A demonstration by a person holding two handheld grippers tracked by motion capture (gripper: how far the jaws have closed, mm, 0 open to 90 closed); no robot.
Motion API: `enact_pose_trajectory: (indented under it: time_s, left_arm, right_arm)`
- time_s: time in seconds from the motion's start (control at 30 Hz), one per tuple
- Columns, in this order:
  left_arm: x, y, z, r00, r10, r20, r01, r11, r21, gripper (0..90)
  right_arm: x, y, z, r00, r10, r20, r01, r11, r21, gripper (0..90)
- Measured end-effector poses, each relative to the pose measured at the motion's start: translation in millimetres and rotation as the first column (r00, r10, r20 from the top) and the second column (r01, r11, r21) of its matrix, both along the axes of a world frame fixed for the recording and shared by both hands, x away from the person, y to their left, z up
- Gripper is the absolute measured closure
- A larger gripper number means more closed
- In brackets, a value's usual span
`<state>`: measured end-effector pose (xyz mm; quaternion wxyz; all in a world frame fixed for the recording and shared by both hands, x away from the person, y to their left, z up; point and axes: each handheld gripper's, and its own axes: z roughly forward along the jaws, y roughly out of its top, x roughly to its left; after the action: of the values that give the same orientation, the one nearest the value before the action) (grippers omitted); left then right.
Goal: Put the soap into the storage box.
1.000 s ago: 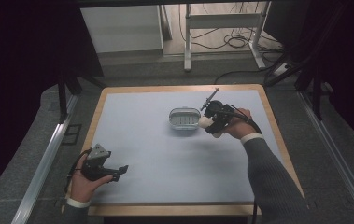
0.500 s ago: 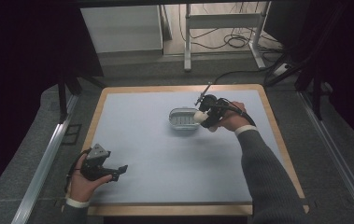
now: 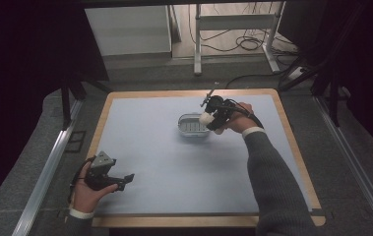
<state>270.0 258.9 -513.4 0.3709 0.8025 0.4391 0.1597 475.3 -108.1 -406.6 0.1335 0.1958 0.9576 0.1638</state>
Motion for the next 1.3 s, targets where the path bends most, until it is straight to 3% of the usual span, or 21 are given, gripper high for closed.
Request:
enact_pose_trajectory:
  time_s: [0.8, 1.3]
  left_arm:
    - [0.0, -0.2, -0.1, 1.0, -0.005, -0.001, 0.005, 1.0, 0.001, 7.9]
    - [0.0, -0.6, -0.1, 0.9999, -0.009, -0.006, 0.009, 1.0, 0.001, 7.9]
  right_arm:
    - [27.0, 32.8, -15.5, 0.9981, 0.061, 0.011, -0.061, 0.998, -0.013, 49.5]
    - [29.0, 54.5, -31.6, 0.9911, 0.131, 0.023, -0.128, 0.988, -0.086, 48.7]
